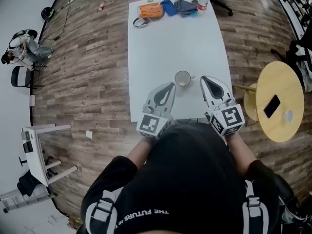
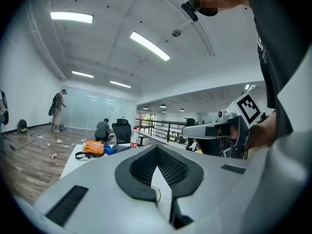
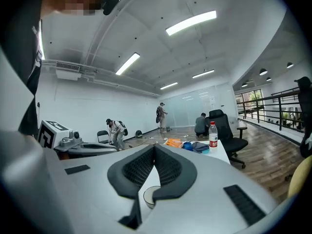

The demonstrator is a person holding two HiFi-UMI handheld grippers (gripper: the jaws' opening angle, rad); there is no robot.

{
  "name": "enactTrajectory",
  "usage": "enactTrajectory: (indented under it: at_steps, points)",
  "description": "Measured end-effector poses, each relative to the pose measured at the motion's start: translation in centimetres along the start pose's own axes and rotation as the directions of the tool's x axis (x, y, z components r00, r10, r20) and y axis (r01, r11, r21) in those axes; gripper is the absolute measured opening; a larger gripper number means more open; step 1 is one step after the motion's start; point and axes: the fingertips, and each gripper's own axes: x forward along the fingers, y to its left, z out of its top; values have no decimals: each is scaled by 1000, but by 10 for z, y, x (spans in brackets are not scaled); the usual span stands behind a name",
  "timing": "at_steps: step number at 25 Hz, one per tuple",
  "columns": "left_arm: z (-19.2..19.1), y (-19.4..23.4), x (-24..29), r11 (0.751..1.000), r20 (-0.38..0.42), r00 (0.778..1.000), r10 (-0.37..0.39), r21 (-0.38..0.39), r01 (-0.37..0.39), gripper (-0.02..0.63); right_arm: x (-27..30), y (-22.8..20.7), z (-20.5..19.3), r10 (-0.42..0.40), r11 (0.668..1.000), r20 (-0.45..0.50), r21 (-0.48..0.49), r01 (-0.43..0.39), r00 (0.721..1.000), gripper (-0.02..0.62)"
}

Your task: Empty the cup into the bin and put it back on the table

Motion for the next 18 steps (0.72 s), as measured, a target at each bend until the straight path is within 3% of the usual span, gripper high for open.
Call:
enactTrajectory:
  at_steps: [7, 13, 18]
  points:
    - [15, -8, 4, 999, 7, 1000, -23, -33, 24, 20, -3, -5, -1, -19, 1000, -14, -22, 18, 1000, 15]
    - [2, -5, 5, 999, 5, 999, -39, 19, 39, 20, -3, -7, -10, -22, 1000, -25, -19, 22, 999, 17]
    - [7, -7, 6, 999, 4, 999, -38, -14, 38, 20, 0, -9, -9, -27, 999, -32, -24, 27, 999, 16]
